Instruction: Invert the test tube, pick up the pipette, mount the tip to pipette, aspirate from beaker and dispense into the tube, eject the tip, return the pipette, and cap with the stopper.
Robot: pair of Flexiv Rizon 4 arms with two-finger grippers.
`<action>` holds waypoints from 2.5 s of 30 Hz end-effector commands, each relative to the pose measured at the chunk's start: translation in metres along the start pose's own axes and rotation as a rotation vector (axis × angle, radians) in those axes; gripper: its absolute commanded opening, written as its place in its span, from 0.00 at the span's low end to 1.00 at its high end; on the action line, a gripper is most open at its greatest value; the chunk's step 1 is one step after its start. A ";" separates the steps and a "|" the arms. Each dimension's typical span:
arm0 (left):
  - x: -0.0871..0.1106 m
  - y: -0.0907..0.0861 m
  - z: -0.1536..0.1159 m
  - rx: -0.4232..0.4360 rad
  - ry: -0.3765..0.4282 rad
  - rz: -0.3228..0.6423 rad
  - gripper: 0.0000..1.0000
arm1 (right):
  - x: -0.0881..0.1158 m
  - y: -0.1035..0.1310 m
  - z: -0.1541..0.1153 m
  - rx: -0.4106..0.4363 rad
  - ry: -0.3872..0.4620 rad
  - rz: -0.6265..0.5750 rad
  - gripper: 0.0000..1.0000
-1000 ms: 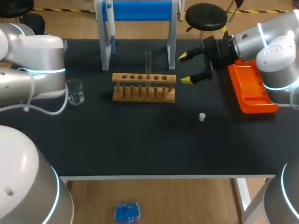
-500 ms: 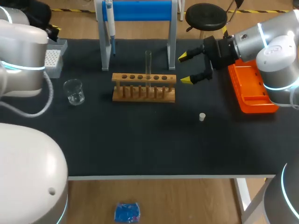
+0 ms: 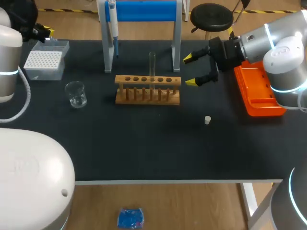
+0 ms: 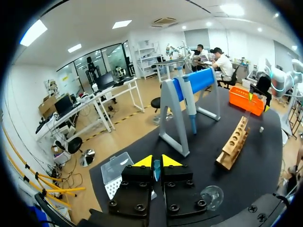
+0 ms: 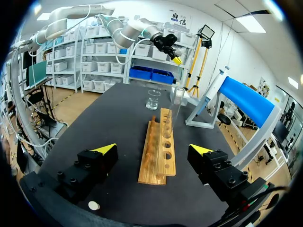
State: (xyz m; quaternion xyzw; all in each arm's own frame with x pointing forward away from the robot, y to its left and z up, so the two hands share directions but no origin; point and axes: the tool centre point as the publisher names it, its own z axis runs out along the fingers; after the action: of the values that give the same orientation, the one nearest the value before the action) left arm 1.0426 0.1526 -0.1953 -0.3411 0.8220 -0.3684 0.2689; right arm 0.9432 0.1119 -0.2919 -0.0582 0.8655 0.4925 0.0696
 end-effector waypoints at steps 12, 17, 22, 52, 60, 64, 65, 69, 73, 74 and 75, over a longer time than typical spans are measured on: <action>0.129 -0.055 -0.052 0.069 0.247 0.219 0.00 | 0.001 0.000 0.000 0.002 -0.001 0.000 1.00; 0.165 -0.063 -0.058 0.068 0.303 0.225 0.00 | 0.001 0.000 0.000 0.002 -0.001 0.000 1.00; 0.200 -0.071 -0.055 0.045 0.422 0.221 0.00 | 0.001 0.000 0.000 0.002 -0.001 0.000 1.00; 0.258 -0.094 -0.054 0.051 0.549 0.273 0.00 | 0.001 0.000 0.000 0.002 -0.001 0.000 1.00; 0.303 -0.112 -0.046 0.029 0.583 0.291 0.00 | 0.001 0.000 0.000 0.002 -0.001 0.000 1.00; 0.318 -0.117 -0.037 0.043 0.587 0.295 0.00 | 0.001 0.000 0.000 0.002 -0.001 0.000 1.00; 0.320 -0.117 -0.036 0.043 0.587 0.296 0.00 | 0.001 0.000 0.000 0.002 -0.001 0.000 1.00; 0.328 -0.113 -0.025 0.034 0.598 0.291 0.00 | 0.001 0.000 0.000 0.002 -0.001 0.000 1.00; 0.338 -0.105 -0.014 0.025 0.628 0.280 0.00 | 0.001 0.000 0.000 0.002 -0.001 0.000 1.00; 0.339 -0.104 -0.013 0.025 0.631 0.278 0.00 | 0.001 0.000 0.000 0.002 -0.001 0.000 1.00; 0.341 -0.103 -0.012 0.024 0.639 0.277 0.00 | 0.001 0.000 0.000 0.002 -0.001 0.000 1.00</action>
State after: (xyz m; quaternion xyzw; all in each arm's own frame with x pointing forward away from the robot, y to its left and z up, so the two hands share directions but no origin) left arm 0.8523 -0.1448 -0.1639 -0.0927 0.8994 -0.4238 0.0532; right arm 0.9431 0.1120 -0.2919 -0.0583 0.8655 0.4926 0.0696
